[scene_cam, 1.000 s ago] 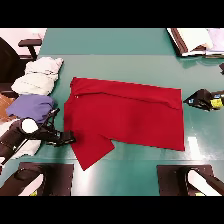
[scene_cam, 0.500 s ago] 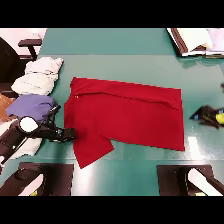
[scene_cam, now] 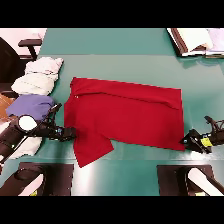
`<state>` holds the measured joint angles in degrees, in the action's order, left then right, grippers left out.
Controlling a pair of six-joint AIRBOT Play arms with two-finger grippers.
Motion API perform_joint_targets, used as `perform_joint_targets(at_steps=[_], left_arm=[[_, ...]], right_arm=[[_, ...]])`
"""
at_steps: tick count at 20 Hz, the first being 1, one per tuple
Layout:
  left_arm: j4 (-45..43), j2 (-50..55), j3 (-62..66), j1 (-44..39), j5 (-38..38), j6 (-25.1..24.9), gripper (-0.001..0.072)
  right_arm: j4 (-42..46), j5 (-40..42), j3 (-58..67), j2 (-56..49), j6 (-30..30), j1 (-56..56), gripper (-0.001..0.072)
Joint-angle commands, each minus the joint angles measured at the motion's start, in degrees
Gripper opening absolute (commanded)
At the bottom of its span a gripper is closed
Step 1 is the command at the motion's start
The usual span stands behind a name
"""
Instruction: Fold the shirts.
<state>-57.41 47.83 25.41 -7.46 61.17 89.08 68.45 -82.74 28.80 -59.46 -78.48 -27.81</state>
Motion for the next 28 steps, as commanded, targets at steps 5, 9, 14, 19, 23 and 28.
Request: perform_joint_targets(at_steps=[5, 9, 14, 19, 23, 28], left_arm=[[-1.4, -0.1, 0.1, 0.0, 3.8, -0.8, 0.0024], [-6.1, -3.4, 1.3, 0.0, 11.7, -0.1, 0.0022], [-5.8, -19.1, 1.3, 0.0, 28.5, 5.6, 0.0022], [-4.6, -19.0, 9.8, 0.0, 26.1, 3.0, 0.0022], [-10.9, -4.7, 19.5, 0.0, 9.7, -2.6, 0.0024], [-12.1, 19.2, 29.2, 0.0, -6.3, -4.7, 0.0025]], right_arm=[[-0.9, 3.9, -1.5, -0.1, 0.0, 11.2, 0.0051], [2.2, -3.4, 3.6, 1.9, -0.1, 14.2, 0.0014], [10.1, -14.7, 6.4, 13.7, -1.1, 17.0, 0.0014], [10.6, -16.7, 12.5, 16.7, -3.6, 17.5, 0.0013], [7.5, -9.5, 24.1, 3.8, -4.5, 21.3, 0.0013], [1.2, -2.1, 38.9, -15.1, -4.5, 23.2, 0.0014]])
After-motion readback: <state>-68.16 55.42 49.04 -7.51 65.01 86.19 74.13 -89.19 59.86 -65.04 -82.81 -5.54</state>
